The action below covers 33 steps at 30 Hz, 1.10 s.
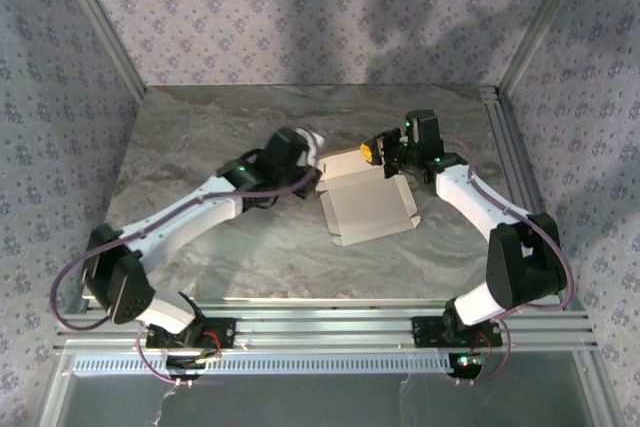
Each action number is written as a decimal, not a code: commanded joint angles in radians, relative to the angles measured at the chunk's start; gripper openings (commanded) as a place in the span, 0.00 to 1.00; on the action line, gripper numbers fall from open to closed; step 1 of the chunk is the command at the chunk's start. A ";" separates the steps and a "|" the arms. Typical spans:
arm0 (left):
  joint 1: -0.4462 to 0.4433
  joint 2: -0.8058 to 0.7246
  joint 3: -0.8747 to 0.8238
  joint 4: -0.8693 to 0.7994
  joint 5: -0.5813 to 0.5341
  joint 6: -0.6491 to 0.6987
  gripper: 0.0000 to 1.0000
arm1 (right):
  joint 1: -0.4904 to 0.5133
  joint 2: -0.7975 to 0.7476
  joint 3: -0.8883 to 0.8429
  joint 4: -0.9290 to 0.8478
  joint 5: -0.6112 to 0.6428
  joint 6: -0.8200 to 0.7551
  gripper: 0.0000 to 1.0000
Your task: Fold the paper box
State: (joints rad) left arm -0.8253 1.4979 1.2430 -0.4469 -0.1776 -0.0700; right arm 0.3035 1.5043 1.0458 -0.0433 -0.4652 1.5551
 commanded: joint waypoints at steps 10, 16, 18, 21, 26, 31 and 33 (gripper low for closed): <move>-0.070 0.166 0.075 0.179 -0.375 0.365 0.41 | -0.016 0.015 0.040 -0.028 -0.023 -0.007 0.00; -0.065 0.085 -0.044 0.317 -0.261 0.428 0.47 | -0.021 0.015 0.037 -0.023 -0.029 -0.007 0.00; -0.047 0.103 -0.019 0.262 -0.170 0.430 0.46 | -0.020 0.014 0.037 -0.021 -0.029 -0.006 0.00; -0.039 0.142 0.018 0.219 -0.140 0.432 0.41 | -0.020 0.017 0.034 -0.018 -0.028 -0.004 0.00; -0.020 0.202 0.088 0.182 -0.167 0.399 0.27 | -0.017 0.018 0.030 -0.009 -0.026 0.003 0.00; -0.018 0.240 0.132 0.163 -0.225 0.347 0.13 | -0.017 0.016 0.031 -0.007 -0.027 0.008 0.00; -0.019 0.246 0.138 0.153 -0.240 0.320 0.07 | -0.018 0.014 0.031 -0.003 -0.025 0.011 0.00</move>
State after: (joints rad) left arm -0.8452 1.7317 1.3437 -0.2630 -0.3817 0.2916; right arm 0.2893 1.5112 1.0519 -0.0559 -0.4797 1.5558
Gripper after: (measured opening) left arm 0.084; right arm 0.041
